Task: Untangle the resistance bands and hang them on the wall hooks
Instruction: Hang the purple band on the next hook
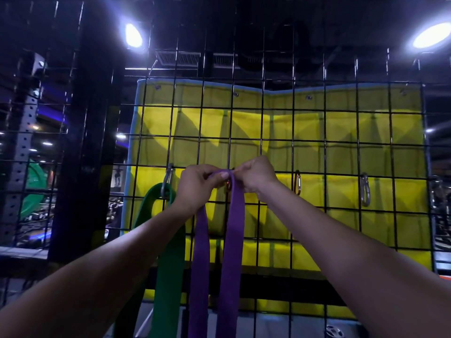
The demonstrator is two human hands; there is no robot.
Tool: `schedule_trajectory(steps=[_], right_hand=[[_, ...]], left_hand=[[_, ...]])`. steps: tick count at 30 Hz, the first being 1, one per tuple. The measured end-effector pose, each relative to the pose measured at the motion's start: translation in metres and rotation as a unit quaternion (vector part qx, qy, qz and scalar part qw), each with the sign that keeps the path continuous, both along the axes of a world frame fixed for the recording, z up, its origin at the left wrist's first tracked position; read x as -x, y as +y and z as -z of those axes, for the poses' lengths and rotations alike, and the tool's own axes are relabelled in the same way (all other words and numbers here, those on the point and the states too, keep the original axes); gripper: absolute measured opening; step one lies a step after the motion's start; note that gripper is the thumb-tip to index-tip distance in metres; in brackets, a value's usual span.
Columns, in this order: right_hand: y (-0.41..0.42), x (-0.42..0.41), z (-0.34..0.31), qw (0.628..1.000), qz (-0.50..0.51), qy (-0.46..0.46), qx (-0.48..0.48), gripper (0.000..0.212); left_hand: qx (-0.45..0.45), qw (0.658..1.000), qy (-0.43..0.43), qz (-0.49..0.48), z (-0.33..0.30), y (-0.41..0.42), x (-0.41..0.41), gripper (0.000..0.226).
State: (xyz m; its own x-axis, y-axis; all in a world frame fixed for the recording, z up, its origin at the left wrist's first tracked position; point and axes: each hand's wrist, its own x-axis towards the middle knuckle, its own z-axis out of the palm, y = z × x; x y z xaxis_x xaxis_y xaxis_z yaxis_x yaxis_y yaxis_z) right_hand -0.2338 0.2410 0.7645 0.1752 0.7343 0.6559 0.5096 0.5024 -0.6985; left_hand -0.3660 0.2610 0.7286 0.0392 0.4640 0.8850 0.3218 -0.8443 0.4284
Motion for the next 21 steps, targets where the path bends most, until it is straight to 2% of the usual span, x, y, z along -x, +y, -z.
schedule_trajectory(steps=[6,10,12,21], right_hand=[[0.005,0.0,-0.001,1.0,-0.003,-0.024,-0.007,0.014],[0.005,0.0,0.0,0.999,-0.002,-0.032,-0.01,0.015],[0.005,-0.001,0.0,0.999,0.002,-0.039,-0.013,0.013],[0.003,-0.004,0.001,0.997,0.013,-0.078,-0.017,0.012]], left_hand=[[-0.044,0.988,0.133,-0.068,-0.002,-0.003,0.007,0.016],[-0.046,0.975,0.179,-0.123,-0.001,-0.002,0.006,0.016],[-0.049,0.977,0.166,-0.123,0.001,-0.005,0.005,0.01],[-0.051,0.987,0.119,-0.092,0.01,0.002,0.0,0.01]])
